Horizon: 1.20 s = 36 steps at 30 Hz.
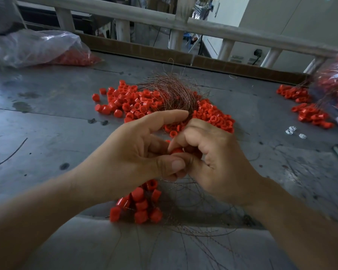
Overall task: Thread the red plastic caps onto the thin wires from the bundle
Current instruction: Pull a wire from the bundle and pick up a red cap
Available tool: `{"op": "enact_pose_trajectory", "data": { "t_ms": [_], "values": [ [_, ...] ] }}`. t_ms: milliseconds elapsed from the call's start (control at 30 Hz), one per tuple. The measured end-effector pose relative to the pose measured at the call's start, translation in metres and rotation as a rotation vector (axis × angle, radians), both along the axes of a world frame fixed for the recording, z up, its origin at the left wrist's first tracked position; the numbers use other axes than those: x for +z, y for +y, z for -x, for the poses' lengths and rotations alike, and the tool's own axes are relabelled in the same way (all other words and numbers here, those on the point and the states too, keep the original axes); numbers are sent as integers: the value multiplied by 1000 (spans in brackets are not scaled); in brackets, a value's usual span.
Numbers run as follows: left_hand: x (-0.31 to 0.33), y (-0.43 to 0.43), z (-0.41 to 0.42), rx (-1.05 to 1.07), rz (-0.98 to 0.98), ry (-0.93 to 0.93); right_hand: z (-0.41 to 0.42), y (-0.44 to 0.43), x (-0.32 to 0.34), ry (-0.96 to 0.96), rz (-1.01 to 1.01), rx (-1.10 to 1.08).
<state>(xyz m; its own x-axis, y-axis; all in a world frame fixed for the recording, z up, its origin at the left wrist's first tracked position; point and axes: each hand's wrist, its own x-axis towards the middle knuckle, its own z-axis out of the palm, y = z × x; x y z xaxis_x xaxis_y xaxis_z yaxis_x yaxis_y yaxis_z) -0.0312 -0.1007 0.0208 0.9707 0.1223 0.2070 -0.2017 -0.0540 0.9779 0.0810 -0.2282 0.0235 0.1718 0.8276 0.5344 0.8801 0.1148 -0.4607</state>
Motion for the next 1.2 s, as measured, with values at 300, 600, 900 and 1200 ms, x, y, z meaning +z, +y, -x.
{"op": "enact_pose_trajectory", "data": {
  "t_ms": [300, 600, 900, 1200],
  "values": [
    [5, 17, -6, 16, 147, 53, -6, 0, 7, 343, 108, 20],
    [12, 31, -4, 126, 226, -1, -13, -7, 15, 304, 11, -145],
    [12, 40, -3, 322, -262, 100, -17, -8, 13, 233, 156, -170],
    [3, 43, -2, 291, -454, 228, -18, -9, 10, 164, 339, -175]
  ]
}}
